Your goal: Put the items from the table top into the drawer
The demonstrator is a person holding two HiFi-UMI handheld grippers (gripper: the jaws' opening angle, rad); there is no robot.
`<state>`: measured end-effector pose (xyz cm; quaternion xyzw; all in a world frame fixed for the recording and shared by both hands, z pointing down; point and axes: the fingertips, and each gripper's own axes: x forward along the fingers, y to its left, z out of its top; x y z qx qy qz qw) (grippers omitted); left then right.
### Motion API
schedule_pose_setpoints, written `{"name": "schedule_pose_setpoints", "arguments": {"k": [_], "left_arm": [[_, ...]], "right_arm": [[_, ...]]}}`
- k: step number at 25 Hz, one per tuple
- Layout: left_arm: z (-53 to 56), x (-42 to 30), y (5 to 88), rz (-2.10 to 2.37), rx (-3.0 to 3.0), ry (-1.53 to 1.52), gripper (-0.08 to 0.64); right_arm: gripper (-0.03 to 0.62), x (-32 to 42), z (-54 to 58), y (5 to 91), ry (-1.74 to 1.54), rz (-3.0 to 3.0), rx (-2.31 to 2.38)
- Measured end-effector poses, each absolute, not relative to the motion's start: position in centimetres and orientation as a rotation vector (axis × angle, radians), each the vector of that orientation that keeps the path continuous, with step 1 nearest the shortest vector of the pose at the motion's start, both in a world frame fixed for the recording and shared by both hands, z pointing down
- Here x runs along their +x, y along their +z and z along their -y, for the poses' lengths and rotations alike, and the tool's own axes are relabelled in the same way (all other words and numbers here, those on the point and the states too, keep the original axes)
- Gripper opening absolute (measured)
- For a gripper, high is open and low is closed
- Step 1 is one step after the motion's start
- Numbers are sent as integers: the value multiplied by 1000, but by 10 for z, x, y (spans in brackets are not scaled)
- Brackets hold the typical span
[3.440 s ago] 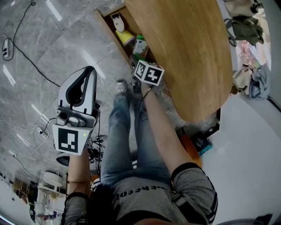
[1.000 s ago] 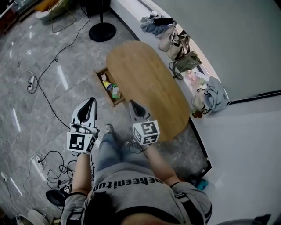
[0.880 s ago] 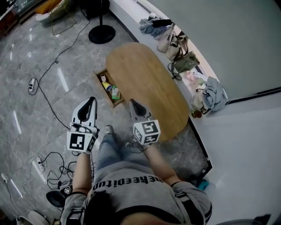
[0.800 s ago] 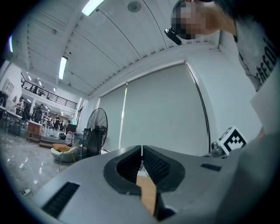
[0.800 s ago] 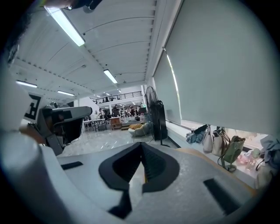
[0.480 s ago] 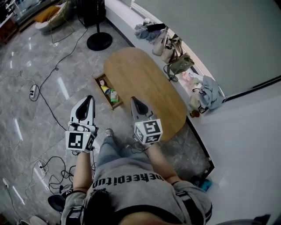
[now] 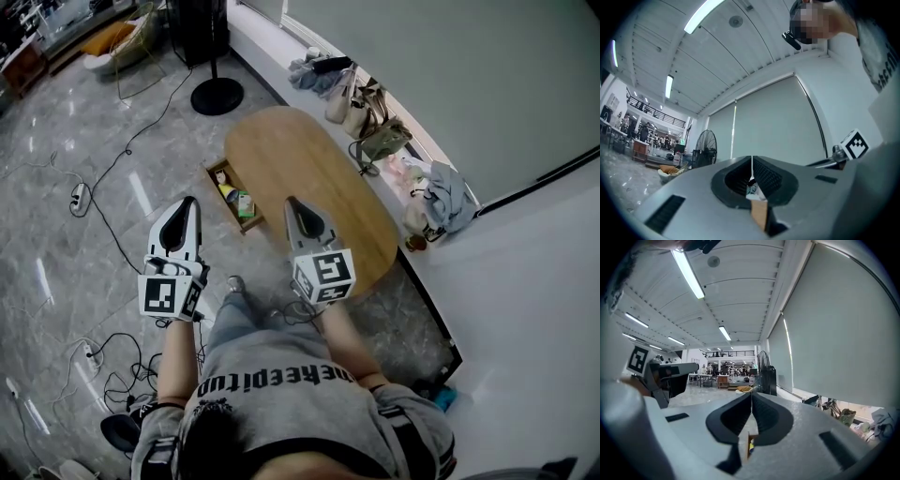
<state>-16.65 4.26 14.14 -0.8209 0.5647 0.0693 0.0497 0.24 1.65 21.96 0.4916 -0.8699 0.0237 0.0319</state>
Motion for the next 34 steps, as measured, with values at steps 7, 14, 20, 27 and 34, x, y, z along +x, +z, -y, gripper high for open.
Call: {"name": "schedule_pose_setpoints", "arguments": {"k": [7, 14, 20, 27, 34], "left_arm": [[-66, -159, 131, -1726, -2492, 231, 12], [-73, -154, 128, -1725, -2487, 222, 12], [-70, -141, 129, -1708, -2490, 227, 12], [-67, -140, 132, -1741, -2476, 221, 12], [-62, -142, 133, -1778, -2469, 213, 12]], "right_arm": [[2, 22, -34, 202, 65, 2705, 1572], [2, 31, -43, 192, 28, 2702, 1614], [2, 37, -42, 189, 15, 2707, 1622], [2, 38, -40, 187, 0, 2720, 1614], [2, 38, -37, 184, 3, 2728, 1609]]}}
